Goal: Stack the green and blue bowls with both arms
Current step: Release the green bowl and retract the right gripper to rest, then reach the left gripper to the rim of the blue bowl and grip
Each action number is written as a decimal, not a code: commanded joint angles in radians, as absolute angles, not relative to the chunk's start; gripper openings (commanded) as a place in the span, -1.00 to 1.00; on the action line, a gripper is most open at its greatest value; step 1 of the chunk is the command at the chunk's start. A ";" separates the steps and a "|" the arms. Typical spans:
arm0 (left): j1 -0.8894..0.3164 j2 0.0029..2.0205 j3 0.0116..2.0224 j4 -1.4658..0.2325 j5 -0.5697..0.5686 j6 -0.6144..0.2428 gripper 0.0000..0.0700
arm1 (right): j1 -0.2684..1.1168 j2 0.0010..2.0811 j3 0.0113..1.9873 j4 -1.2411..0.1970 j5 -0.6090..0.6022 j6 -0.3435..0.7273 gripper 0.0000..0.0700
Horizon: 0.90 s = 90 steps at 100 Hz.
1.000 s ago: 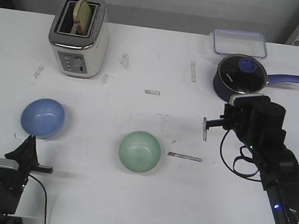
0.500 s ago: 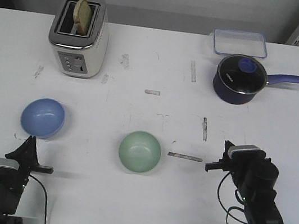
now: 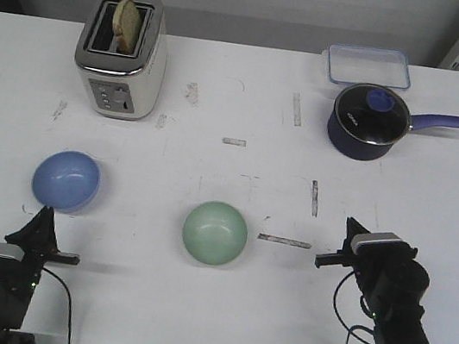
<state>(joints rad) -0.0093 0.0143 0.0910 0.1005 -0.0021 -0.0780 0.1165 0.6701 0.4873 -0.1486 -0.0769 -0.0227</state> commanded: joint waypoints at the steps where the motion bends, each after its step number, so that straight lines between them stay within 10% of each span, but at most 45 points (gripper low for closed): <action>1: -0.009 0.028 0.169 0.131 -0.009 -0.081 -1.00 | 0.117 0.675 0.489 -0.139 -0.078 -0.029 -1.00; 44: -0.007 0.513 0.806 -0.126 -0.011 0.080 -0.94 | 0.117 0.675 0.489 -0.139 -0.078 -0.028 -1.00; 70: -0.006 0.777 0.974 -0.193 -0.107 0.079 0.51 | 0.117 0.675 0.489 -0.143 -0.078 -0.028 -1.00; 90: 0.041 0.900 0.974 -0.301 -0.177 0.067 0.57 | 0.117 0.675 0.489 -0.143 -0.078 -0.028 -1.00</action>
<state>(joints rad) 0.0170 0.8700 0.9615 -0.2779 -0.1631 0.0666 0.1165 0.6701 0.4873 -0.1509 -0.0769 -0.0227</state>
